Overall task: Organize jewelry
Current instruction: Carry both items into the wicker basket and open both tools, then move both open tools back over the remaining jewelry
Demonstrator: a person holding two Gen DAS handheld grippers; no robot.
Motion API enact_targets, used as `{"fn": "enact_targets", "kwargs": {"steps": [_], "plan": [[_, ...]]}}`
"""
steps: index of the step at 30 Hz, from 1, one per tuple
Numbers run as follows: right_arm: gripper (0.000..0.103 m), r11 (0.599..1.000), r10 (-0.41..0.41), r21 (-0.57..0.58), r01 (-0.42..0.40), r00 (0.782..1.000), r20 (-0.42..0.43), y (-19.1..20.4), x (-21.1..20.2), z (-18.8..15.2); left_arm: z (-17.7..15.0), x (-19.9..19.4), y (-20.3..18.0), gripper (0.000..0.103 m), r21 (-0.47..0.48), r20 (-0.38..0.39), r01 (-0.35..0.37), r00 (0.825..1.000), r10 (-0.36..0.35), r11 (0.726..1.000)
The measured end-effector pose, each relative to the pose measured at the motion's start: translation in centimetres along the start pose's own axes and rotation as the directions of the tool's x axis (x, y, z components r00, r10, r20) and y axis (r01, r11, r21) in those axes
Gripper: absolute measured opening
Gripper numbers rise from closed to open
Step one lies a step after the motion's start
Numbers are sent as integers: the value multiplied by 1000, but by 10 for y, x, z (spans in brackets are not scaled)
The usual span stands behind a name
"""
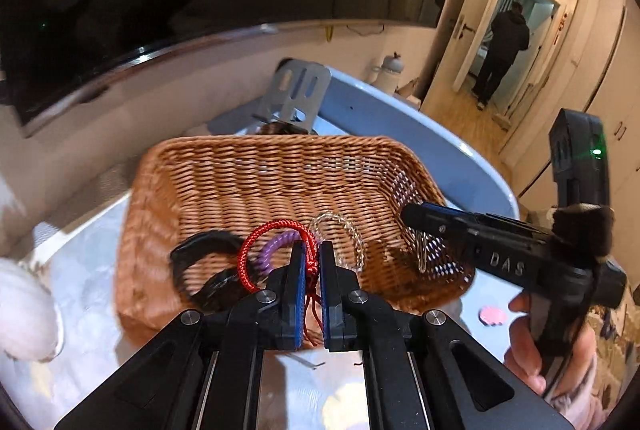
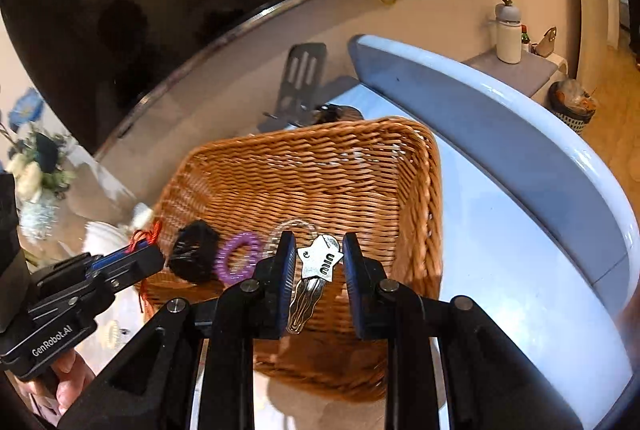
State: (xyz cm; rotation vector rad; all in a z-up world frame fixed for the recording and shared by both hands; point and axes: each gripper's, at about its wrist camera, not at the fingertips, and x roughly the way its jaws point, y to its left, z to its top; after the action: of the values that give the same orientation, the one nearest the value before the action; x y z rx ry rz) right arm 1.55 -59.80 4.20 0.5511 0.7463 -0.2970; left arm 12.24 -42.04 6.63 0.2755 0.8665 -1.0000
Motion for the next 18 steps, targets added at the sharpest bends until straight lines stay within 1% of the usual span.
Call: {"fn": "enact_targets", "kwargs": {"steps": [2, 4, 5, 6, 7, 9, 10, 12, 16, 18], "plan": [[27, 999, -29, -20, 29, 1000, -1, 1, 5, 0, 2, 10, -3, 6, 4, -9, 0, 1000, 0, 1000], [27, 1000, -16, -24, 16, 1000, 7, -1, 5, 0, 3, 15, -5, 7, 14, -15, -12, 1000, 12, 1000], [27, 1000, -5, -23, 5, 1000, 10, -1, 4, -1, 3, 15, -5, 10, 11, -17, -12, 1000, 13, 1000], [27, 1000, 6, -24, -6, 1000, 13, -2, 2, -1, 4, 13, -3, 18, -1, -12, -10, 1000, 10, 1000], [27, 1000, 2, -27, -1, 1000, 14, -1, -1, -1, 4, 9, -2, 23, -8, -5, -4, 1000, 4, 1000], [27, 999, -4, -43, 5, 1000, 21, 1, -7, -3, 2, -10, 3, 50, -26, 43, 12, 999, -10, 1000], [27, 998, 1, -58, 1, 999, 32, 4, -13, -6, 0, -19, 5, 54, -29, 67, 17, 998, -15, 999], [28, 997, 16, -75, -12, 999, 47, 12, -24, -11, -7, -47, 9, 55, -31, 118, 19, 993, -16, 999], [34, 986, 86, -146, -74, 993, 76, 40, -51, -32, -25, -98, 20, 55, -34, 170, -19, 985, 24, 999], [35, 977, 124, -184, -107, 989, 82, 58, -61, -43, -39, -126, 29, 55, -50, 197, -28, 980, 37, 998]]}}
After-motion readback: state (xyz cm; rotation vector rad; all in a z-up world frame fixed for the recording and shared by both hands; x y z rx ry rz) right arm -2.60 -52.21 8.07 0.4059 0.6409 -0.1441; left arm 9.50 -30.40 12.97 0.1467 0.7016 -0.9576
